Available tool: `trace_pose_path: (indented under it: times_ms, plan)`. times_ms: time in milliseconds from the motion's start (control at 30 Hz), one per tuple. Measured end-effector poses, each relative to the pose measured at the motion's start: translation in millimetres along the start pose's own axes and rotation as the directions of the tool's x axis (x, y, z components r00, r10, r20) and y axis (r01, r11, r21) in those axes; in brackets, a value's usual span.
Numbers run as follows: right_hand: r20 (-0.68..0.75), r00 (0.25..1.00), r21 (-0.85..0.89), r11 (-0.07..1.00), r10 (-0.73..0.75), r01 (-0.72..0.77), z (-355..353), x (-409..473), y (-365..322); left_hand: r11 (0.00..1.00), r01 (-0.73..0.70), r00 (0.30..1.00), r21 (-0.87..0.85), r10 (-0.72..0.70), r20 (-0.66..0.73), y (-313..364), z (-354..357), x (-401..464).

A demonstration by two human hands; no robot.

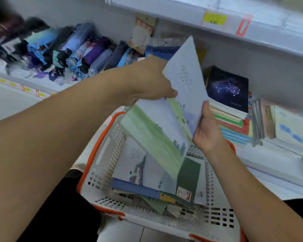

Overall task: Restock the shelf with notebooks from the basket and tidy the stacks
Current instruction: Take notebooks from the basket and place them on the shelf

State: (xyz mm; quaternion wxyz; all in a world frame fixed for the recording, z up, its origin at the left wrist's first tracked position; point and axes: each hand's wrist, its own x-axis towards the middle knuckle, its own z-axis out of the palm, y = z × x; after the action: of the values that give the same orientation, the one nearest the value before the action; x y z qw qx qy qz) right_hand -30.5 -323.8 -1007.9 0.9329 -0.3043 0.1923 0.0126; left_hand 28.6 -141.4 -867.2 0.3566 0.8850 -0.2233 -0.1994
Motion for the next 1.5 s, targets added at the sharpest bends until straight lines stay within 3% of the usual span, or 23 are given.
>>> trace_pose_path:
  times_ms: [33,67,100,133,167,200,267,367,533,633,700,800,867,967,1033,1100,1167,1200,1300,1433,1500]
  plan:
    - [-0.090,0.995,-0.132,0.990,0.034,-0.046,-13,4,13,0.987,-0.033,0.999,0.155,0.033,0.005,1,1,1]
    - [-0.197,0.979,-0.397,0.909,0.050,-0.127,-28,6,28,0.946,-0.063,0.997,0.317,0.071,-0.014,1,2,2]
    - [-0.295,0.954,-0.690,0.681,0.043,-0.244,-48,7,45,0.888,-0.072,0.994,0.454,0.101,-0.040,1,2,1]
    - [-0.356,0.934,-0.858,0.387,0.025,-0.337,-71,4,63,0.829,-0.062,0.990,0.555,0.120,-0.070,0,1,0]
    - [-0.391,0.920,-0.902,0.191,0.017,-0.387,-93,0,81,0.779,-0.041,0.985,0.626,0.138,-0.107,-2,-1,-1]
    - [-0.425,0.905,-0.891,0.163,0.031,-0.424,-115,-2,96,0.733,-0.016,0.976,0.680,0.160,-0.150,-3,-4,-3]
    - [-0.499,0.867,-0.817,0.329,0.006,-0.473,-137,-5,114,0.682,0.016,0.962,0.731,0.190,-0.198,-6,-8,-3]
    - [-0.586,0.809,-0.660,0.562,0.029,-0.499,-138,2,111,0.700,0.030,0.964,0.713,0.169,-0.207,-12,-11,-1]
    - [-0.620,0.775,-0.552,0.633,0.124,-0.543,-143,8,110,0.731,-0.008,0.982,0.682,0.133,-0.131,-12,-5,-3]
    - [-0.509,0.834,-0.506,0.710,0.211,-0.489,-120,7,105,0.719,-0.005,0.988,0.695,0.112,-0.108,-17,-6,-2]
    - [-0.376,0.914,-0.608,0.704,0.152,-0.368,-94,10,88,0.719,0.022,0.988,0.694,0.090,-0.124,-22,-9,0]
    - [-0.166,0.977,-0.855,0.514,-0.134,-0.075,-39,7,49,0.721,0.075,0.987,0.688,0.046,-0.156,-26,-15,0]
    - [-0.016,0.947,-0.948,0.307,-0.321,0.087,6,-6,21,0.737,0.099,0.986,0.669,0.020,-0.168,-25,-15,1]
    - [0.250,0.807,-0.965,-0.071,-0.534,0.253,67,-48,-9,0.804,0.141,0.982,0.578,-0.040,-0.184,-20,-17,-1]
    - [0.502,0.638,-0.865,-0.335,-0.584,0.373,97,-80,-10,0.873,0.198,0.972,0.446,-0.117,-0.201,-15,-22,-6]
    - [0.709,0.463,-0.702,-0.598,-0.532,0.388,112,-103,7,0.962,0.219,0.966,0.163,-0.189,-0.179,-13,-29,-12]
    - [0.833,0.323,-0.548,-0.753,-0.450,0.363,113,-111,31,0.934,0.193,0.968,-0.300,-0.232,-0.100,-10,-36,-20]
    - [0.857,0.281,-0.512,-0.772,-0.431,0.377,110,-111,40,0.871,0.197,0.959,-0.451,-0.267,-0.095,-9,-38,-22]
    - [0.891,0.183,-0.451,-0.760,-0.417,0.467,101,-98,45,0.723,0.245,0.908,-0.646,-0.405,-0.110,-18,-41,-19]
    - [0.933,0.137,-0.352,-0.763,-0.333,0.542,90,-84,43,0.556,0.288,0.847,-0.779,-0.528,-0.064,-25,-40,-15]
    - [0.932,0.116,-0.344,-0.738,-0.343,0.581,86,-82,42,0.523,0.296,0.840,-0.799,-0.540,-0.042,-30,-38,-9]
